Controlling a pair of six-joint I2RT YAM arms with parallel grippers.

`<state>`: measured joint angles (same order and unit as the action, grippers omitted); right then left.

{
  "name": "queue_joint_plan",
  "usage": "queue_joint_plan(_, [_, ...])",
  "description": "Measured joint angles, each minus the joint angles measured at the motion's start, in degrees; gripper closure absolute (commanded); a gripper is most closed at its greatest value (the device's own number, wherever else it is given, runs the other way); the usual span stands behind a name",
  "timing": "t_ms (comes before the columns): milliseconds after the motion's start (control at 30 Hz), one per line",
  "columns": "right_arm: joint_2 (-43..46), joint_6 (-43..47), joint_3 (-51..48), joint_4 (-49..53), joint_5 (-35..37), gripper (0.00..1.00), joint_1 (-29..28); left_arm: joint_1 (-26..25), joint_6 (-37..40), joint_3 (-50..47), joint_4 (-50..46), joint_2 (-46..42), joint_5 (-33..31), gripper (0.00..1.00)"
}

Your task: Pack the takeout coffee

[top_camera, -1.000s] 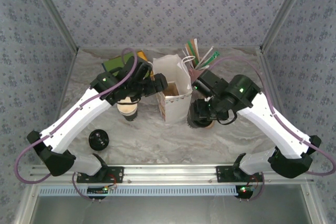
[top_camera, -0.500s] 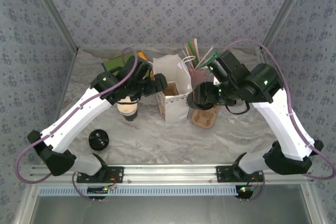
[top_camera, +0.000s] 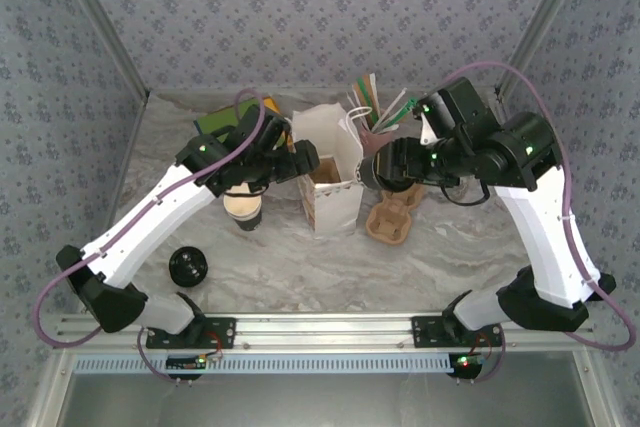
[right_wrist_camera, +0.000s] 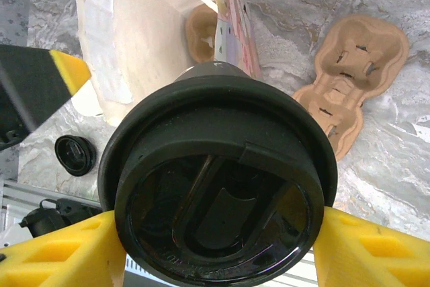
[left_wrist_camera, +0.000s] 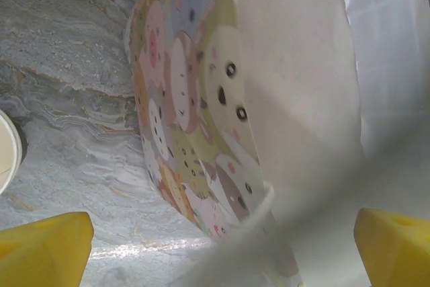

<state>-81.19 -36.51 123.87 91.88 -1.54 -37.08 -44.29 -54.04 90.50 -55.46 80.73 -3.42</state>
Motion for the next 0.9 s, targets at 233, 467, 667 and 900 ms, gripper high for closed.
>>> queue_joint_plan(233, [-2.19, 1.31, 2.97, 0.0, -1.44, 0.33, 1.03, 0.04, 0.24, 0.0, 0.13, 0.81, 1.03, 0.01])
queue_joint_plan(467, [-4.55, 1.73, 6.23, 0.0, -2.73, 0.34, 1.86, 0.04, 0.39, 0.0, 0.22, 0.81, 1.29, 0.01])
queue_joint_plan(667, [-6.56, 1.92, 7.5, 0.0, -4.33, 0.34, 2.14, 0.04, 0.74, 0.0, 0.22, 0.81, 1.27, 0.01])
queue_joint_plan(900, [-10.88, 1.9, 9.29, -0.09, -5.99, 0.34, 2.25, 0.46, 1.07, -1.14, 0.81, -0.61, 1.25, 0.01])
